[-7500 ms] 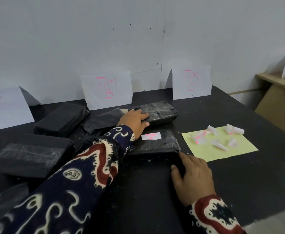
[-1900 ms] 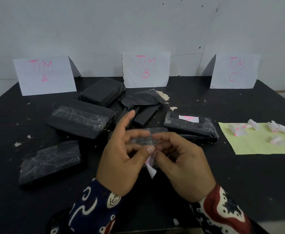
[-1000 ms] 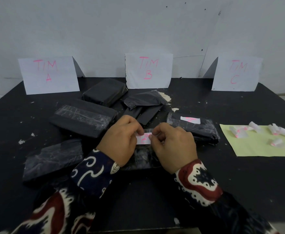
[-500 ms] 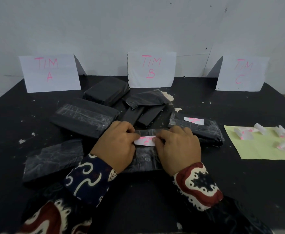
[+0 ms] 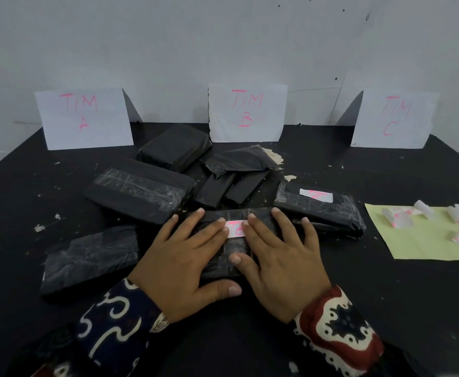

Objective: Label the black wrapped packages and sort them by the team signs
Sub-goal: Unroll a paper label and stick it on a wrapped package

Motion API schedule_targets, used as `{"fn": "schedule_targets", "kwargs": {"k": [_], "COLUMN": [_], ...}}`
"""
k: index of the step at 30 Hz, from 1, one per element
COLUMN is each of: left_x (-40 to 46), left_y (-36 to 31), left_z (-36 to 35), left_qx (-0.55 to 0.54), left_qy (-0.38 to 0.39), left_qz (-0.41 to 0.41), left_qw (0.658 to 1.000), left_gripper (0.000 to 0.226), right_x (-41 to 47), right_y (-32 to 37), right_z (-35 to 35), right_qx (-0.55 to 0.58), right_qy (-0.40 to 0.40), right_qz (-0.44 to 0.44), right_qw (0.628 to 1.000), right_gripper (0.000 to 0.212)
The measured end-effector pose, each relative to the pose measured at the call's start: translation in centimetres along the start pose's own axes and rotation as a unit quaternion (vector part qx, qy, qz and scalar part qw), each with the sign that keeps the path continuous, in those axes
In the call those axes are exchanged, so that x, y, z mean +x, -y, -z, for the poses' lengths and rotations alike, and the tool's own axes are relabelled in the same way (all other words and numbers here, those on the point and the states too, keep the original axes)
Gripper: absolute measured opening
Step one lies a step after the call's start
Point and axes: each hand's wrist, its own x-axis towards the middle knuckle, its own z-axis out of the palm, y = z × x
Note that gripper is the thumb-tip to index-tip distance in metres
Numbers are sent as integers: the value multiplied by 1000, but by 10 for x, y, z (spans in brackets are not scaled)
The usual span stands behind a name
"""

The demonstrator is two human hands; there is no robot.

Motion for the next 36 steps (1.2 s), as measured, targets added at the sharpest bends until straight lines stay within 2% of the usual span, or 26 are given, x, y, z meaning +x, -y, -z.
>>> {"fn": "schedule_targets", "kwargs": {"k": [3,7,11,16,24,27,32,36], "left_x": [-2,0,-1,-1,-3,-4,-8,-11], "left_y": [2,6,4,2,1,1,3,-2], "left_z": [-6,-10,-14,-17,-18,-22,-23,-4], "left_qx": [-2,-7,-22,-61,-105,-119,-162,-248], "left_qy": [-7,-28,-44,-61,-74,-101,-151,-205], "left_qz": [-3,-16,-7,-5,10,2,-35,-58], "left_qw": [1000,999,999,996,992,988,974,945], "left_gripper": [96,80,73,72,76,73,78,81], "right_x": [-2,-2,-3,-6,-5,-10,-19,-26], "right_y": [-1,1,3,4,0,-6,-16,-19], "right_z": [-4,-8,-6,-4,-3,-2,-7,-10], "right_qx": [-7,-3,-8,3,23,39,30,41], "right_qy": [-13,-28,-45,-34,27,25,-56,-140], "right_qz": [1,-11,-47,54,56,91,151,158], "right_qw": [1000,1000,998,998,998,995,987,977], "right_gripper": [72,72,68,68,77,85,52,42]}}
